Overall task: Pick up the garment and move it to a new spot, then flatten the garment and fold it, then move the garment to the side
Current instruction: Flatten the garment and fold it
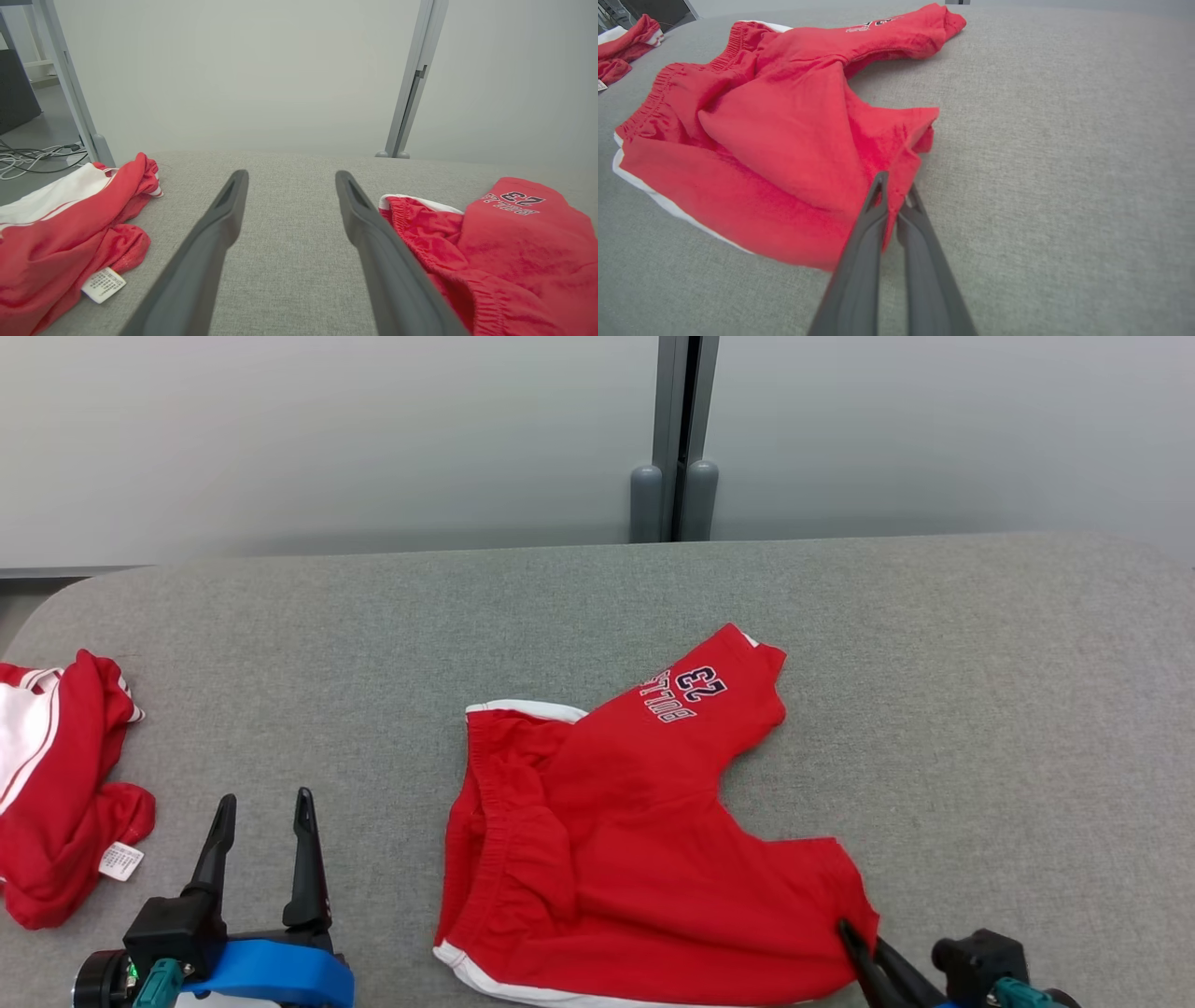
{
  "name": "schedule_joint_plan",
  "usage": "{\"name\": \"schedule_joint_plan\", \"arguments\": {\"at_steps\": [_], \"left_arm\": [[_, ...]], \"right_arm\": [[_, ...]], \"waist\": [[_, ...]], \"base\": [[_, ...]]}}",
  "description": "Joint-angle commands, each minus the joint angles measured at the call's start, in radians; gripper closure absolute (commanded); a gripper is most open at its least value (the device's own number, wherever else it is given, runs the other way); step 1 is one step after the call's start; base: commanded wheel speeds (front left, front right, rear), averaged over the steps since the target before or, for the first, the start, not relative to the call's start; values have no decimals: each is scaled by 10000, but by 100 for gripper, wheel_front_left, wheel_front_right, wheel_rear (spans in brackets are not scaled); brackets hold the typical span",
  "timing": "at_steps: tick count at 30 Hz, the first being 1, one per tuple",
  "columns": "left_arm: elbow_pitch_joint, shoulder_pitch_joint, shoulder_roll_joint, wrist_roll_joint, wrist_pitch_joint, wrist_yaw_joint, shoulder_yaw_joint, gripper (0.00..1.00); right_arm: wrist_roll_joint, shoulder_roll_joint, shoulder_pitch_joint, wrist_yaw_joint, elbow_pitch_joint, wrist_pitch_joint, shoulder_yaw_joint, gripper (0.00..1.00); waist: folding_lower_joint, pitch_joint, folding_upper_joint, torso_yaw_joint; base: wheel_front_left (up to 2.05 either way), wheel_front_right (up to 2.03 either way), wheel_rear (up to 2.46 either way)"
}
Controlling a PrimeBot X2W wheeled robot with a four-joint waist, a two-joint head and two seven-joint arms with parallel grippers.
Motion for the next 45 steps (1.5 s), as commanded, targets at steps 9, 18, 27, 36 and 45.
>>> {"name": "schedule_joint_plan", "arguments": {"at_steps": [9,18,27,36,45], "left_arm": [[18,-7,6,-25,-27,-13,-59,0],[-8,-191,-6,3,-28,-13,-138,0],[-35,-485,-23,-66,-27,-13,-183,0],[5,-672,-49,-97,-28,-13,-179,0],[-7,-724,-56,-51,-27,-13,-148,0]], "right_arm": [[-465,-243,-339,1,-1234,414,-417,0],[-621,-930,-2142,1,-270,704,-39,0],[-355,-1043,-3116,1,2143,515,589,0],[-111,-931,-3745,1,3953,276,1084,100],[133,-884,-4984,1,4315,-767,962,100]], "waist": [[1,-59,1,103],[1,130,1,309],[1,580,1,581],[1,844,1,719],[1,820,1,737]], "base": [[0,0,0],[0,0,0],[0,0,0],[0,0,0],[0,0,0]]}}
